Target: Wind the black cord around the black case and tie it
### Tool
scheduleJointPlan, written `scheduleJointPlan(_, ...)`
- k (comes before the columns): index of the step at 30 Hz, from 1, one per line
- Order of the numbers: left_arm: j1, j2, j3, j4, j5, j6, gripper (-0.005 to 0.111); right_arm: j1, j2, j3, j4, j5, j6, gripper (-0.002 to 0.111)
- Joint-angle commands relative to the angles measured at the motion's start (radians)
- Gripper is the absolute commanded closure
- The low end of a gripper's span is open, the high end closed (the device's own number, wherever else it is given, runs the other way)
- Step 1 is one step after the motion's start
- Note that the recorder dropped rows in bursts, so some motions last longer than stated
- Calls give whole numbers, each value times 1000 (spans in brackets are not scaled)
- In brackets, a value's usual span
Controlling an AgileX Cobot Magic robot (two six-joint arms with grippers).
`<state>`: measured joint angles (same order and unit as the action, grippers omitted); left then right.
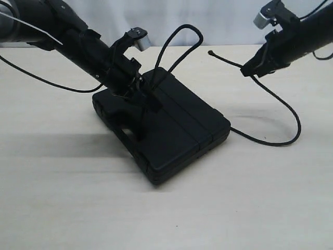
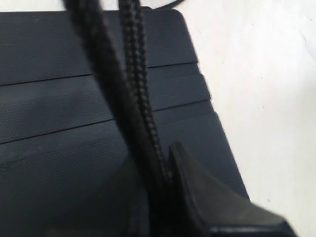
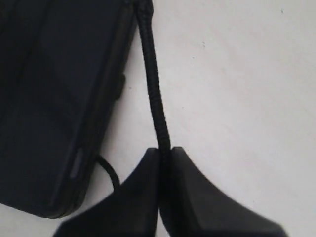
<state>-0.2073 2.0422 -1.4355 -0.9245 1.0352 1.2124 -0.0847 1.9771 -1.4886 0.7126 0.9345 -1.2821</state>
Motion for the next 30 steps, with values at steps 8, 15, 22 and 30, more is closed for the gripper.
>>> scheduleJointPlan(8, 3, -7, -3, -30, 186, 186, 107, 5, -105, 248, 405, 90, -690, 104)
scheduleJointPlan(15, 3, -7, -3, -28, 186, 207, 107, 5, -107, 246, 480, 221, -838, 104)
scheduleJointPlan(22, 3, -7, -3, 24, 186, 207, 107, 6, -139, 246, 480, 270, -838, 104)
scheduleJointPlan(30, 3, -7, -3, 23, 186, 207, 107, 56, -202, 246, 471, 287, -838, 104)
